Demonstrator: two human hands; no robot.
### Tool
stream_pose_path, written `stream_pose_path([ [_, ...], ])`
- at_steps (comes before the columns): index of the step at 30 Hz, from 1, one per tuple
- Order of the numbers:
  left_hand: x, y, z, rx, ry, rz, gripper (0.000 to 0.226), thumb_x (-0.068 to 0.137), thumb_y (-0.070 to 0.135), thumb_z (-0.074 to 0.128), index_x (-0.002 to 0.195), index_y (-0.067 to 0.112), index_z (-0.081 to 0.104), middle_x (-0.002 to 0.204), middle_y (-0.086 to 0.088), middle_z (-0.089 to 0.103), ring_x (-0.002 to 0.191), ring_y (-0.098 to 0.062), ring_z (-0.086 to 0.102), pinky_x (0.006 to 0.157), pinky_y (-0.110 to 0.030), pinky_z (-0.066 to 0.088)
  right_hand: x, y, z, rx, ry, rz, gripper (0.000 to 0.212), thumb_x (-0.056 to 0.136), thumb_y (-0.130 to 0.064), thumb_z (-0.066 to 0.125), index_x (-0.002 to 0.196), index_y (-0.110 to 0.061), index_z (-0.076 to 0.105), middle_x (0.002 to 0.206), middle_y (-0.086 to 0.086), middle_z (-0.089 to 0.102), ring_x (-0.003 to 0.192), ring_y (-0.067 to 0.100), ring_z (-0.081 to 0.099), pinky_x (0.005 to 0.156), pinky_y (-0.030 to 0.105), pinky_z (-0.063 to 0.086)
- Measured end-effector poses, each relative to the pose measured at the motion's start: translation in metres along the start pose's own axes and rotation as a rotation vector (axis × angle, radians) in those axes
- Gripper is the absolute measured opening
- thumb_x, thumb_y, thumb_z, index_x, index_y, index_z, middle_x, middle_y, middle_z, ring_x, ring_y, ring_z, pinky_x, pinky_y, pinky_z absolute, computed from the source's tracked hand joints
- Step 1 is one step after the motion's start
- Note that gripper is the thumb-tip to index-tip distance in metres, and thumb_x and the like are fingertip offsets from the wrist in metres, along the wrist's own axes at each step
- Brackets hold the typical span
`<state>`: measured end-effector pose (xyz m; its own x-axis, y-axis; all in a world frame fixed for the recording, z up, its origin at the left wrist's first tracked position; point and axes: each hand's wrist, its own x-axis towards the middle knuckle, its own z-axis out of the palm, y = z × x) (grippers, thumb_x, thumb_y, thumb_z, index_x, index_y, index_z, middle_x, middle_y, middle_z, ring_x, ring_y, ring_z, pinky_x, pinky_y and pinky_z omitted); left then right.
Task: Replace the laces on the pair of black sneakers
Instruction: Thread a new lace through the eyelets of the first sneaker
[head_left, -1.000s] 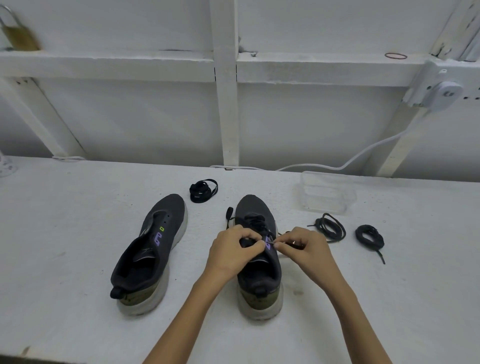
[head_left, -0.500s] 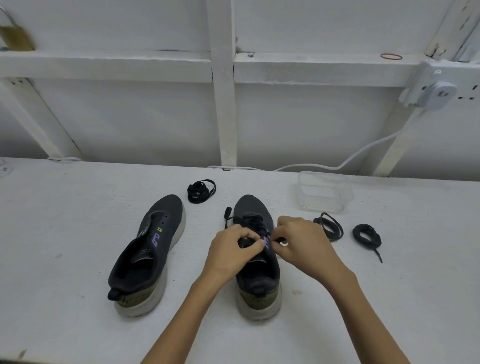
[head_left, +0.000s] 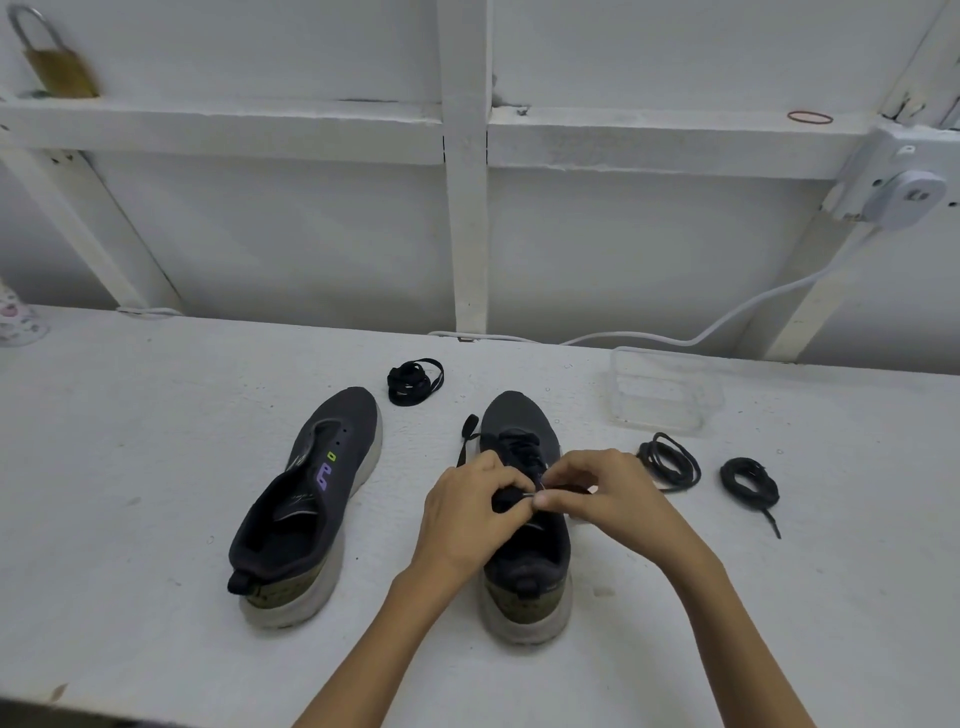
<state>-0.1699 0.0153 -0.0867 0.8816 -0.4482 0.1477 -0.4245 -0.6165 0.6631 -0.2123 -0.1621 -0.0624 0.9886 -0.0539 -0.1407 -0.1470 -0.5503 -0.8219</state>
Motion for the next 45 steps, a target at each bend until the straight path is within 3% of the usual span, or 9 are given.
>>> stream_pose_path([
  [5, 0.001, -0.002, 0.002, -0.027, 0.018, 0.019, 0.011, 0.08, 0.042, 0.065, 0.084, 0.033, 0.069, 0.077, 0.015, 0.052, 0.072, -0.002, 0.05, 0.063, -0.017, 0.032, -0.002, 0.005, 0.006, 0.119, 0.058, 0.012, 0.015, 0.079, -0.017, 0.078, 0.09, -0.025, 0.071, 0.08, -0.001, 0.072, 0.076, 0.013, 0.067, 0.068, 0.028, 0.057],
  [10, 0.002, -0.01, -0.007, -0.364, 0.097, -0.077, 0.005, 0.078, 0.03, 0.072, 0.074, 0.028, 0.069, 0.079, 0.015, 0.063, 0.077, -0.005, 0.06, 0.07, -0.028, 0.049, -0.006, 0.005, 0.01, 0.241, 0.098, 0.018, 0.025, 0.082, -0.003, 0.065, 0.092, -0.025, 0.071, 0.075, 0.007, 0.068, 0.063, 0.01, 0.06, 0.06, 0.021, 0.048],
  [12, 0.002, -0.013, -0.014, -0.462, 0.141, -0.115, 0.014, 0.081, 0.014, 0.075, 0.073, 0.024, 0.069, 0.078, 0.011, 0.065, 0.077, -0.008, 0.061, 0.071, -0.029, 0.05, -0.009, 0.006, 0.012, 0.217, 0.124, 0.005, 0.029, 0.082, -0.003, 0.064, 0.093, -0.029, 0.072, 0.075, 0.003, 0.066, 0.064, 0.01, 0.059, 0.064, 0.023, 0.049],
  [16, 0.004, -0.012, -0.024, -0.475, 0.03, -0.131, 0.008, 0.084, 0.017, 0.073, 0.078, 0.021, 0.071, 0.078, 0.008, 0.069, 0.073, -0.007, 0.062, 0.072, -0.024, 0.051, -0.009, -0.004, 0.02, 0.005, 0.135, -0.087, 0.036, 0.084, -0.014, 0.066, 0.095, -0.048, 0.068, 0.091, -0.011, 0.06, 0.085, 0.008, 0.06, 0.077, 0.025, 0.049],
  [20, 0.007, -0.013, -0.027, -0.533, -0.092, -0.141, 0.002, 0.085, 0.023, 0.074, 0.087, 0.022, 0.074, 0.085, -0.001, 0.072, 0.085, -0.02, 0.067, 0.082, -0.03, 0.053, -0.002, -0.013, 0.028, -0.059, 0.246, -0.12, 0.008, 0.084, -0.033, 0.073, 0.081, -0.037, 0.068, 0.088, -0.014, 0.056, 0.082, 0.005, 0.057, 0.072, 0.029, 0.048],
  [24, 0.001, -0.017, -0.03, -0.637, -0.107, -0.15, 0.011, 0.09, 0.015, 0.065, 0.097, 0.01, 0.072, 0.072, 0.012, 0.068, 0.071, 0.001, 0.061, 0.07, -0.011, 0.045, 0.004, -0.009, 0.03, -0.13, 0.275, -0.084, 0.011, 0.089, -0.027, 0.068, 0.08, -0.022, 0.071, 0.083, -0.011, 0.055, 0.078, 0.002, 0.051, 0.069, 0.027, 0.039],
  [30, -0.006, -0.034, -0.029, -0.57, -0.036, -0.191, 0.011, 0.092, 0.015, 0.063, 0.095, 0.015, 0.074, 0.073, 0.01, 0.068, 0.058, 0.003, 0.051, 0.06, -0.012, 0.042, 0.008, -0.009, 0.037, -0.086, 0.153, -0.002, 0.007, 0.086, -0.029, 0.072, 0.087, -0.025, 0.078, 0.086, -0.009, 0.048, 0.079, 0.005, 0.052, 0.07, 0.024, 0.04],
  [38, -0.006, -0.037, -0.026, -0.426, -0.045, -0.177, 0.008, 0.089, 0.019, 0.069, 0.088, 0.024, 0.076, 0.077, 0.014, 0.071, 0.064, 0.0, 0.058, 0.064, -0.018, 0.047, 0.006, -0.006, 0.045, 0.204, 0.193, 0.082, 0.011, 0.086, -0.024, 0.073, 0.089, -0.015, 0.079, 0.088, -0.004, 0.051, 0.073, -0.006, 0.052, 0.068, 0.006, 0.039],
  [45, -0.008, -0.032, -0.026, -0.35, -0.015, -0.1, 0.01, 0.09, 0.018, 0.068, 0.088, 0.025, 0.075, 0.085, 0.018, 0.072, 0.079, -0.003, 0.064, 0.073, -0.018, 0.05, 0.004, -0.007, 0.046, 0.299, 0.194, 0.085, 0.009, 0.086, -0.019, 0.073, 0.082, -0.015, 0.079, 0.091, 0.0, 0.053, 0.071, -0.011, 0.052, 0.069, 0.005, 0.04],
])
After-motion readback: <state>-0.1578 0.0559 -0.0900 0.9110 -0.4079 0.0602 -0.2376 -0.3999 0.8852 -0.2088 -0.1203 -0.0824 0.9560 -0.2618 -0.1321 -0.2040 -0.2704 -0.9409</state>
